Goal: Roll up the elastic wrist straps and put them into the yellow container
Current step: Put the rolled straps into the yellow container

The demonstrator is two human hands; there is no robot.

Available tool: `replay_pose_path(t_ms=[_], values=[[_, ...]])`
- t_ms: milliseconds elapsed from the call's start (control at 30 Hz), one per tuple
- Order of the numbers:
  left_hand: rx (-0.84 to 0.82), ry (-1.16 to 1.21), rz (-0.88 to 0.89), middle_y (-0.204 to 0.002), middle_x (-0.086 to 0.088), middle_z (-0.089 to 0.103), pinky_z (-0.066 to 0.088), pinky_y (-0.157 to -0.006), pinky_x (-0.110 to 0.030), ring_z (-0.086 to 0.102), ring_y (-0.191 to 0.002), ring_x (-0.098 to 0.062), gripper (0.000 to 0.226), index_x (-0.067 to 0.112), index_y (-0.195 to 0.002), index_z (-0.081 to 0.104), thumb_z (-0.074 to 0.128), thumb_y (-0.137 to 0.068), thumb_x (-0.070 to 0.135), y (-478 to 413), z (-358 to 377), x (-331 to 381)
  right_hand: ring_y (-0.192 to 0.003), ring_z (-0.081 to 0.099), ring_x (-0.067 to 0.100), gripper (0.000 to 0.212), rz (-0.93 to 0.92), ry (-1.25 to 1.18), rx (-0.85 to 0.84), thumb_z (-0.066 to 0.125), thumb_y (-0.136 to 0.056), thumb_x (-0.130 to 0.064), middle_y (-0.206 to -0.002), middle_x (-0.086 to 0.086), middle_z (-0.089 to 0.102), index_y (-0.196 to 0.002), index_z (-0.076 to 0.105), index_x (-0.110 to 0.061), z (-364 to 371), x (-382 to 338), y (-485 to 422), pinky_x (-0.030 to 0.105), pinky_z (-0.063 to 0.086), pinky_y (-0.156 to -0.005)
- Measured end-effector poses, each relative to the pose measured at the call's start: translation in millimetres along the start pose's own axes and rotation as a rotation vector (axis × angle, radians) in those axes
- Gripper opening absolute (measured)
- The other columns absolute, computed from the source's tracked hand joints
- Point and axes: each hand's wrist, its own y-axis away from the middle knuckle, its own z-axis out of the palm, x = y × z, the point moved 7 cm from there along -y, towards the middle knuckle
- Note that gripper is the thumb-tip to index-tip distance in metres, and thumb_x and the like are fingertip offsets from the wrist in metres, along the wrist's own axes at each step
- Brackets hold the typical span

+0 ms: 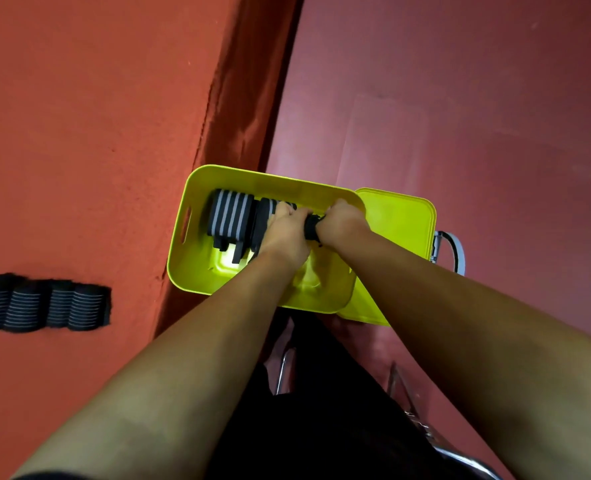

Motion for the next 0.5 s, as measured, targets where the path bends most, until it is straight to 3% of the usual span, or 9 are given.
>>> replay_pose_path(t_ms=[133,333,500], values=[[-0.002,0.017,-0.028,-0.132,-0.008,0.045,0.056,-0.098,-0.049,0.06,-0.108,-0.035,0.039,0.022,-0.13,0.065,0.069,-0.093,0.011,-4.6,-11.8,7.9,-0.121,0.067,0.036,0.041,0.001,-0.011,0.01,0.072,-0.097,-0.018,-0.13,0.016,0.07,-0.134,0.059,-0.007,-4.5,3.2,-1.8,0.035,0.053,-0.087],[-0.015,0.134,-0.06,-0.129,-0.011,0.059,0.048,-0.09,-0.033,0.062,-0.111,-0.033,0.046,0.02,-0.136,0.064,0.075,-0.091,0.017,-11.9,-27.3,6.9,-0.122,0.066,0.038,0.035,-0.045,0.063,0.024,0.068,-0.098,-0.013,-0.129,0.018,0.07,-0.131,0.059,-0.005,-4.7,4.5,-0.5,0.033,0.044,-0.077],[-0.083,0.131,0.031,-0.114,-0.011,0.067,0.053,-0.083,-0.042,0.064,-0.103,-0.034,0.033,0.019,-0.119,0.062,0.074,-0.089,0.021,-18.4,-24.7,10.5,-0.126,0.064,0.038,0.032,-0.037,0.099,0.021,0.061,-0.103,-0.015,-0.134,0.021,0.066,-0.133,0.058,-0.005,2.3,-0.9,-4.4,0.034,0.045,-0.082]])
